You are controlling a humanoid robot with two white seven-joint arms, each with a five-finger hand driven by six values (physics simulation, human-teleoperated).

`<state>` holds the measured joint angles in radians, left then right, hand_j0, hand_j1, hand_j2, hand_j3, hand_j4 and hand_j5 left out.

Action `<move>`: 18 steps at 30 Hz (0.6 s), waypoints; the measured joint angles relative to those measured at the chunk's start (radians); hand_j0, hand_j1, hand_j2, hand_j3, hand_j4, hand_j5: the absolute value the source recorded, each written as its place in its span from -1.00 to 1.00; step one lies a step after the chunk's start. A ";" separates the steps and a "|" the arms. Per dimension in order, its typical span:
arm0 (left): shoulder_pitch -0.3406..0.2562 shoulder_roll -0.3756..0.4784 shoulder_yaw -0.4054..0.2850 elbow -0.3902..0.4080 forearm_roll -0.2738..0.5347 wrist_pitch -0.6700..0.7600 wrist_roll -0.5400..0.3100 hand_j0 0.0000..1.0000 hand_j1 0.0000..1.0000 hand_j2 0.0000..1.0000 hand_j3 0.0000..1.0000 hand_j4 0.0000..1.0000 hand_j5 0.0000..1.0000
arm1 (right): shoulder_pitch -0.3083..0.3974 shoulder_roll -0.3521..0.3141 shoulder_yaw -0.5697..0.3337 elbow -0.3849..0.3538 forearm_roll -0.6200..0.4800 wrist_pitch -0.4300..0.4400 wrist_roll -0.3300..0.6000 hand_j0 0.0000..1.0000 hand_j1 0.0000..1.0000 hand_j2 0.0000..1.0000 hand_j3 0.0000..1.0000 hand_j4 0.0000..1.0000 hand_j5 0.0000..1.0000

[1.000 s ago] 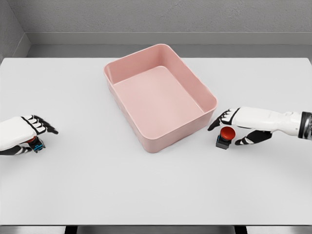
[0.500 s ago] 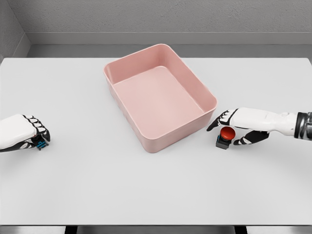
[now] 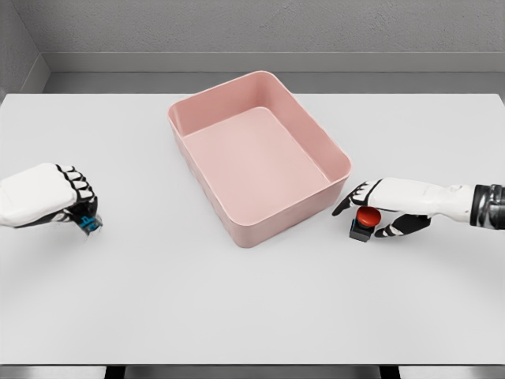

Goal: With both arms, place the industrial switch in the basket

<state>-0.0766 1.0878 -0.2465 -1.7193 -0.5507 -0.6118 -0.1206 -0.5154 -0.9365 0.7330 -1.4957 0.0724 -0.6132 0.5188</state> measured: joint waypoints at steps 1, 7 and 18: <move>-0.014 0.000 0.000 -0.006 0.000 0.000 0.000 -0.27 -0.27 -0.27 -0.27 -0.27 -0.27 | 0.000 0.001 0.000 0.000 0.001 0.000 0.000 0.56 0.56 0.56 0.56 0.56 0.56; -0.046 0.000 -0.001 -0.032 0.002 0.000 0.000 -0.27 -0.27 -0.27 -0.27 -0.27 -0.27 | 0.000 0.002 0.001 0.011 0.010 0.000 0.000 0.47 0.47 0.47 0.47 0.47 0.47; -0.199 -0.028 -0.021 -0.044 -0.001 0.001 0.001 -0.27 -0.27 -0.27 -0.27 -0.27 -0.27 | -0.008 0.002 0.002 0.013 0.015 0.000 0.000 0.27 0.27 0.27 0.27 0.27 0.27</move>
<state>-0.2760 1.0601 -0.2672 -1.7634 -0.5516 -0.6110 -0.1194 -0.5230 -0.9346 0.7352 -1.4824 0.0876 -0.6129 0.5188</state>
